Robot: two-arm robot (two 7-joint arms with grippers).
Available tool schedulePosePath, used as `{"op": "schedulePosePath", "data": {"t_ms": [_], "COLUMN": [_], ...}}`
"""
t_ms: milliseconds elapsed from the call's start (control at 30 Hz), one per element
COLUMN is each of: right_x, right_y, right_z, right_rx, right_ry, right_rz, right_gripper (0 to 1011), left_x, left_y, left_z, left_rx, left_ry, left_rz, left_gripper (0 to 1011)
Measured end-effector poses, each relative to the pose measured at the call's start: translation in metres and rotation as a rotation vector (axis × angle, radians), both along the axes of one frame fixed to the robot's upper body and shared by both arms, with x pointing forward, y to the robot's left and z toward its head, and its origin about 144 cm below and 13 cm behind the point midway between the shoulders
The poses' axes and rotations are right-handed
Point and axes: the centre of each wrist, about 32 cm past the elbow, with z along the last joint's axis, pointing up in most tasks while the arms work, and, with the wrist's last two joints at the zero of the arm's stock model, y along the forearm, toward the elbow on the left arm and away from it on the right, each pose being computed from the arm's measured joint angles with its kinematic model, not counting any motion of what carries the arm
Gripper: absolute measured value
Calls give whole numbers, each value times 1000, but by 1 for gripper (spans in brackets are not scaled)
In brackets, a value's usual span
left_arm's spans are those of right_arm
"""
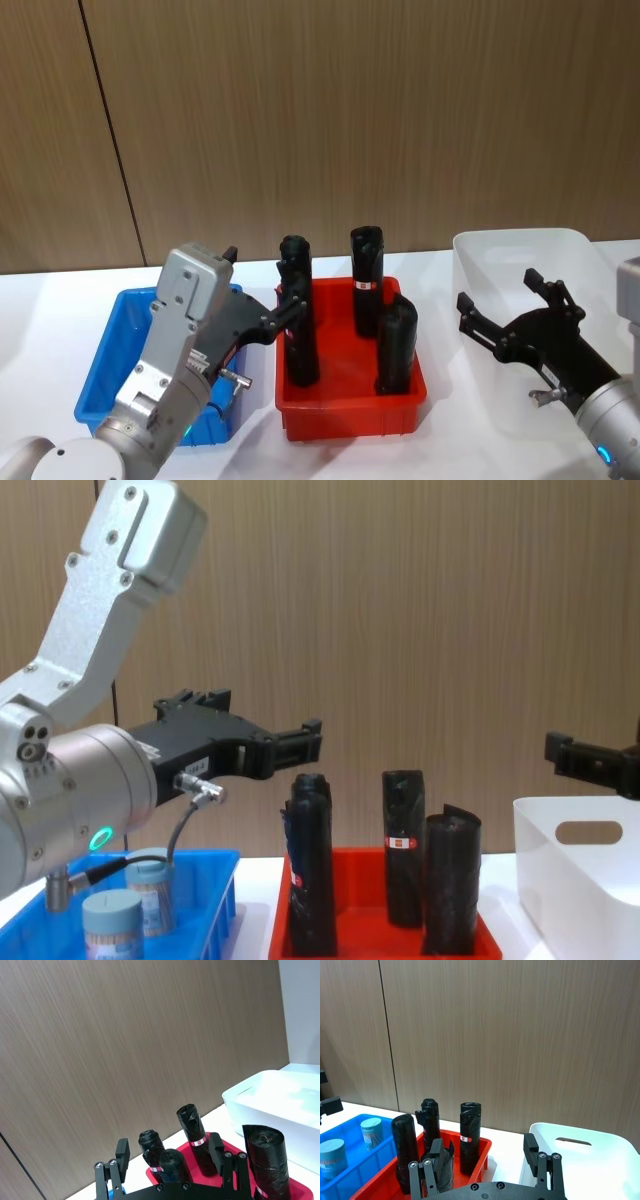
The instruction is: Pick the cotton swabs from the blue box and place them into the white box.
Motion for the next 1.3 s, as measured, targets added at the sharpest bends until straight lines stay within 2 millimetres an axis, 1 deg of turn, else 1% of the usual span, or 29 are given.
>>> {"op": "schedulePosePath", "data": {"t_ms": [400,733,1300], "right_x": [0,0,0], "right_y": [0,0,0], "right_z": [0,0,0], "right_rx": [0,0,0], "right_ry": [0,0,0], "right_rz": [0,0,0], "right_gripper": [1002,1002,1002], "left_x": [6,10,12], "left_y": [6,15,36], "left_z": [3,2,-8], "left_rx": [-27,-67,-134], "left_ry": [31,84,256], "left_rz": [21,94,242], "left_gripper": [1004,1004,1004]}}
